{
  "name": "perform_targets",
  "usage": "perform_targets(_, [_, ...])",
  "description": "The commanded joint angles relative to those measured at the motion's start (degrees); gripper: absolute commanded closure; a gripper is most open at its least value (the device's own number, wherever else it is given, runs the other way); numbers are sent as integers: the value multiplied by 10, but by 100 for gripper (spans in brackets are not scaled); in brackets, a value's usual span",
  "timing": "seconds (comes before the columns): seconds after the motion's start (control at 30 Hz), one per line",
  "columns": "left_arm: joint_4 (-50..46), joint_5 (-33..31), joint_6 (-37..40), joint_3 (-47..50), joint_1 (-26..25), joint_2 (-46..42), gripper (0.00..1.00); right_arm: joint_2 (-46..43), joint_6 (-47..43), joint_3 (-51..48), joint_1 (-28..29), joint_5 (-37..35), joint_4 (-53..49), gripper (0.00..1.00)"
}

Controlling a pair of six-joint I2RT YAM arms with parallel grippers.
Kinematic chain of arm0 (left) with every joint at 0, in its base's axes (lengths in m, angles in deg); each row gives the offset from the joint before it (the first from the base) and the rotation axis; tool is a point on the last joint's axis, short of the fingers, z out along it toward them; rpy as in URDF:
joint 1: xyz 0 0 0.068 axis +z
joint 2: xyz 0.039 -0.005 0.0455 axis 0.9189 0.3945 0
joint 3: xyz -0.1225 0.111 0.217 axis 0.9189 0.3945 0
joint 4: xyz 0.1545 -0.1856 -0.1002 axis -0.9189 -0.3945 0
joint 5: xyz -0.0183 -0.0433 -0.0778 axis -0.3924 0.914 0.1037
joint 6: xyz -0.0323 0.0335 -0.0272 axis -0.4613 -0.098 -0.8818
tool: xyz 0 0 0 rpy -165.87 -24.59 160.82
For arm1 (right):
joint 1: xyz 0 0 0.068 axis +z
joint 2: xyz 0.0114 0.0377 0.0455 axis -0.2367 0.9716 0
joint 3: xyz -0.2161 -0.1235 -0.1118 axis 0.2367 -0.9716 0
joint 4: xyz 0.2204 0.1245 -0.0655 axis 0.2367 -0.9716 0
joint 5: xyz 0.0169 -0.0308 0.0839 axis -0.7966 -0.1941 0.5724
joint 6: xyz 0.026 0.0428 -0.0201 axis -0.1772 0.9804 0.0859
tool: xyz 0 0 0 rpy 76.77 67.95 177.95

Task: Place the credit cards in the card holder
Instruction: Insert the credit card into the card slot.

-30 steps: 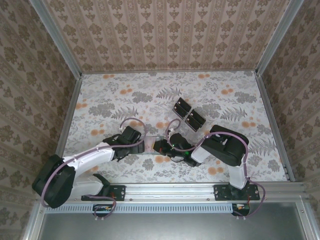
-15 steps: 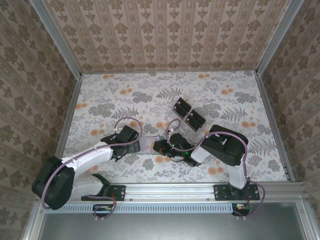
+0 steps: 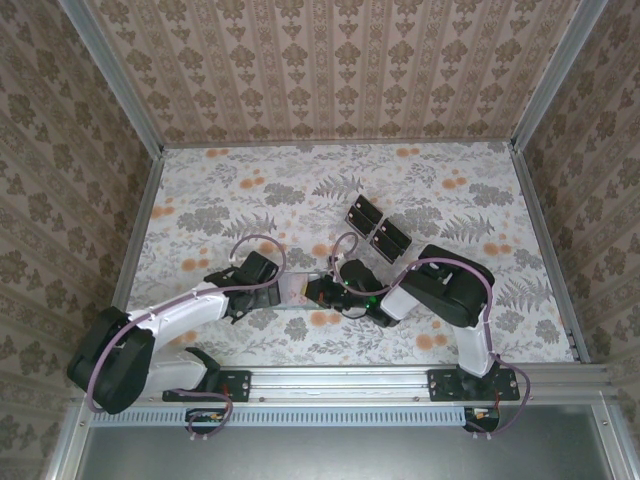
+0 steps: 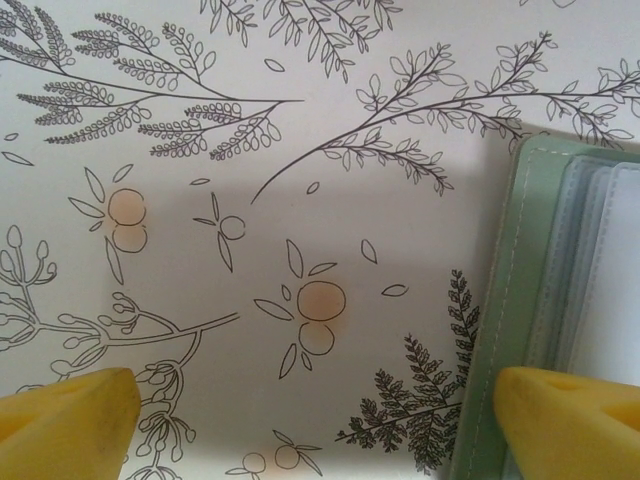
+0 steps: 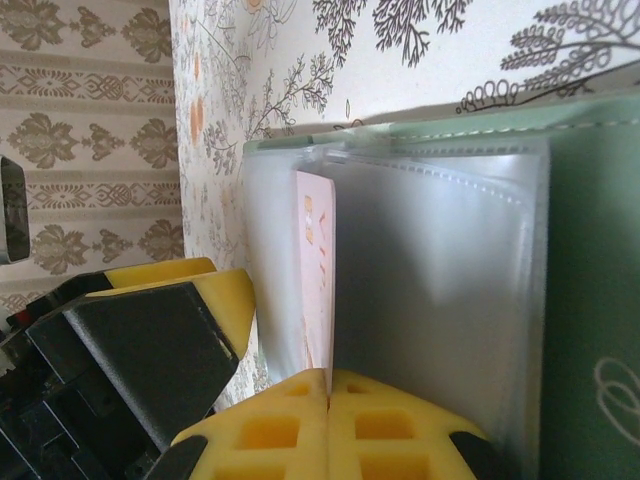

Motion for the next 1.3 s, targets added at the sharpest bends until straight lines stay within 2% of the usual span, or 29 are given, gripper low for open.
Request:
perform_targets(0.0, [-1,4,-8,6,4,3,0,28,-22,4,2,29,-106,100])
perform_targets(0.27, [-7,5,-7,-2,3,-3,0,21,-51,40,0,44,-179,100])
perform_targets(0.5, [-25,-3,1,-14,15,-18,0,-34,-107,74,-5,40,-296,70])
perform_targets(0.63, [-31,-3,2,-13,29,-23,0,-72,-160,109,-6,28,-398,59])
perform_targets(0.73, [-32,-4,0,-11,37,-24,0,-96,-201,138,-6,10,-472,54])
perform_targets(0.97, [-31,-11,-16,4,50,-25,0,-121,-271,194,-6,-43,-598,56])
perform_targets(1.07, [-23,-10,-24,8,53,-23,0,-120,-288,209,-6,-64,-628,62])
perform_targets(1.27, [-21,-10,-31,7,53,-10,0,-96,-307,236,-7,-88,-654,83])
